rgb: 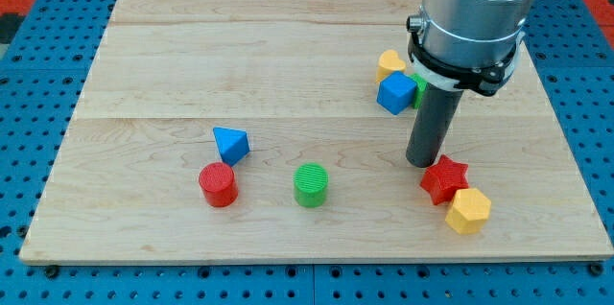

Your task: Move the heart green star and blue cube to the left side

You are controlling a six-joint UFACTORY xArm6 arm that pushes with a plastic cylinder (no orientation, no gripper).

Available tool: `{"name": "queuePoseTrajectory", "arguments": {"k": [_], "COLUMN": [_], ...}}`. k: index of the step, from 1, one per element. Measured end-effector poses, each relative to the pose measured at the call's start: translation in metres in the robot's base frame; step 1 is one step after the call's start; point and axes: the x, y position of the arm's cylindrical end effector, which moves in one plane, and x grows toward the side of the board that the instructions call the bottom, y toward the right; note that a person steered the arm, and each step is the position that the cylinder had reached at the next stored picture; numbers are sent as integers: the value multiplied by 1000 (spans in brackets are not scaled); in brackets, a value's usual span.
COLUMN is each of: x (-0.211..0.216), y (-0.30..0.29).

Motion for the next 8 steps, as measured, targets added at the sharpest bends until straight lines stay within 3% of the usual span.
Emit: {"name": "queuePoseTrajectory", "arguments": {"k": [4,6,7,8], "x": [-44,-96,-106,-125], "y": [73,45,77,66]}}
